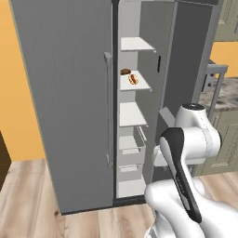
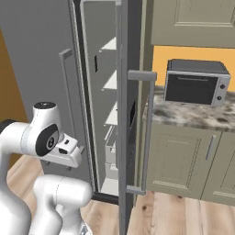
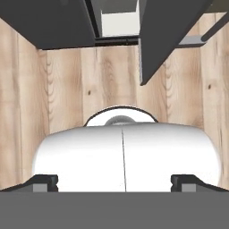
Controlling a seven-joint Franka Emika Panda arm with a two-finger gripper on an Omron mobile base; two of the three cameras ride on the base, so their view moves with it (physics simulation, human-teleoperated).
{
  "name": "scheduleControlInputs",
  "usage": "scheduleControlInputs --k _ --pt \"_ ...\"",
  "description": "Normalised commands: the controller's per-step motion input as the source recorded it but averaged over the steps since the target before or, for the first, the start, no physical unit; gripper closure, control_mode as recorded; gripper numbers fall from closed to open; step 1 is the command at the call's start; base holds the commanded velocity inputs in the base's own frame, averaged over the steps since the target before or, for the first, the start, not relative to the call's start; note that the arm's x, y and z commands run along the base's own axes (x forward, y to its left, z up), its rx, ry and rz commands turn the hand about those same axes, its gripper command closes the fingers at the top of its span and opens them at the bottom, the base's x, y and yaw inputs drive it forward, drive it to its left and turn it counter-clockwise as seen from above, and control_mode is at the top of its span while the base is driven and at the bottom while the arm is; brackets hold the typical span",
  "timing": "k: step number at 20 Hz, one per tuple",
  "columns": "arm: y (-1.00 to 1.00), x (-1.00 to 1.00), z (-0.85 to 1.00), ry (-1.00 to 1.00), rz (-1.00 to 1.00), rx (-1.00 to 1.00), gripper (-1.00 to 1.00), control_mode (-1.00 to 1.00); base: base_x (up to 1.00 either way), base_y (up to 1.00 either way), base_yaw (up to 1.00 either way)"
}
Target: Store the hot dog in the freezer for long-term storage. Close the freezer door after placing the cooked food.
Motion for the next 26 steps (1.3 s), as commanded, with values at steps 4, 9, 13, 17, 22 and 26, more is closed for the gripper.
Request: scheduleControlInputs --k 4,9,13,17,22,26 --pt "0.00 0.00 0.00 0.00 0.00 0.00 -1.00 1.00 -0.11 -0.01 -0.07" --pt "0.00 0.00 0.00 0.00 0.00 0.00 -1.00 1.00 0.00 0.00 0.00" --pt "0.00 0.00 0.00 0.00 0.00 0.00 -1.00 1.00 0.00 0.00 0.00" --pt "0.00 0.00 0.00 0.00 0.00 0.00 -1.00 1.00 0.00 0.00 0.00" --pt "0.00 0.00 0.00 0.00 0.00 0.00 -1.00 -1.00 0.00 0.00 0.00" --pt "-0.37 0.00 0.00 -0.16 0.00 0.00 -1.00 -1.00 0.00 0.00 0.00"
